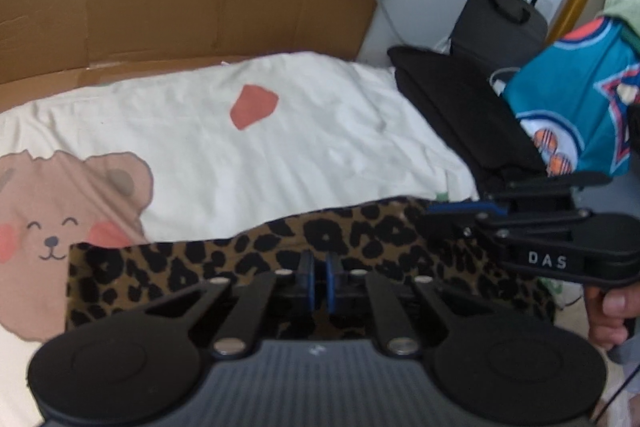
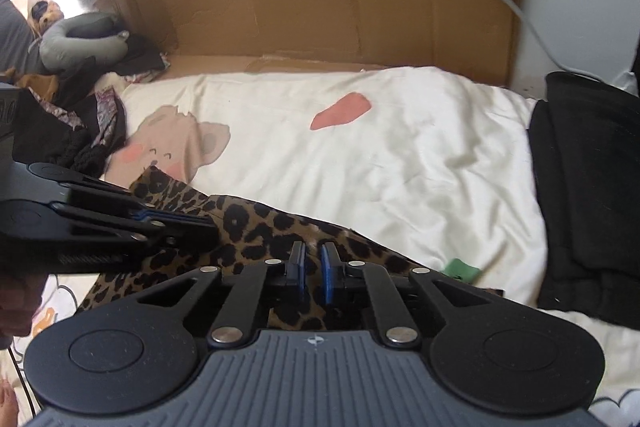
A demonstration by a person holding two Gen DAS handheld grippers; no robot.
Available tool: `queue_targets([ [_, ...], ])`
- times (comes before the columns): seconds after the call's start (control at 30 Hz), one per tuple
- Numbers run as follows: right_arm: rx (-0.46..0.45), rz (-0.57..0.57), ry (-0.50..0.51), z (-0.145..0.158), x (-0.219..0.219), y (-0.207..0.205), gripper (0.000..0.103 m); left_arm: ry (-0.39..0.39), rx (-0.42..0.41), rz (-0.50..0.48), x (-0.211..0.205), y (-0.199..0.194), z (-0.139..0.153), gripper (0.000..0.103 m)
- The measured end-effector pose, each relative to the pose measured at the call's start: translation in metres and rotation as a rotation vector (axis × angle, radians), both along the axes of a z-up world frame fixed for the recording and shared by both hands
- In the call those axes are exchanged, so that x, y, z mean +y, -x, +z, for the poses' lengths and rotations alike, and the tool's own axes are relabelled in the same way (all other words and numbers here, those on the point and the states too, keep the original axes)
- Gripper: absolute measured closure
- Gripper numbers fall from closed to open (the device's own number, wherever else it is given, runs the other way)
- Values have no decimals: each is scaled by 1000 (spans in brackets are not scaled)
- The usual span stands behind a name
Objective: Fold clothes
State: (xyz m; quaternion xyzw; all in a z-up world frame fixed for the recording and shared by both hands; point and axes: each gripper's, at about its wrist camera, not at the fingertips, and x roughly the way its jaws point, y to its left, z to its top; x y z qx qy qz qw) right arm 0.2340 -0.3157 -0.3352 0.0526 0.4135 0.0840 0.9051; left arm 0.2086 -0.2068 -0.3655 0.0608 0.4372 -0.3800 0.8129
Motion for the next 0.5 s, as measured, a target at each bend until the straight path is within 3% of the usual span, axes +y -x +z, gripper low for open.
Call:
queue_targets([
  [0.3,70,-12,-10,-25,-4,-15,95,-48,-15,11,-6,-5,-16,100],
  [0.43,81,-42,-39,-17,-9,-15,95,-24,-40,3,-9,-4,-8,101],
  [0.5,34,-27,-34,-6,-7,-3,95,-30,-24,-2,-12,-7,-12,101],
])
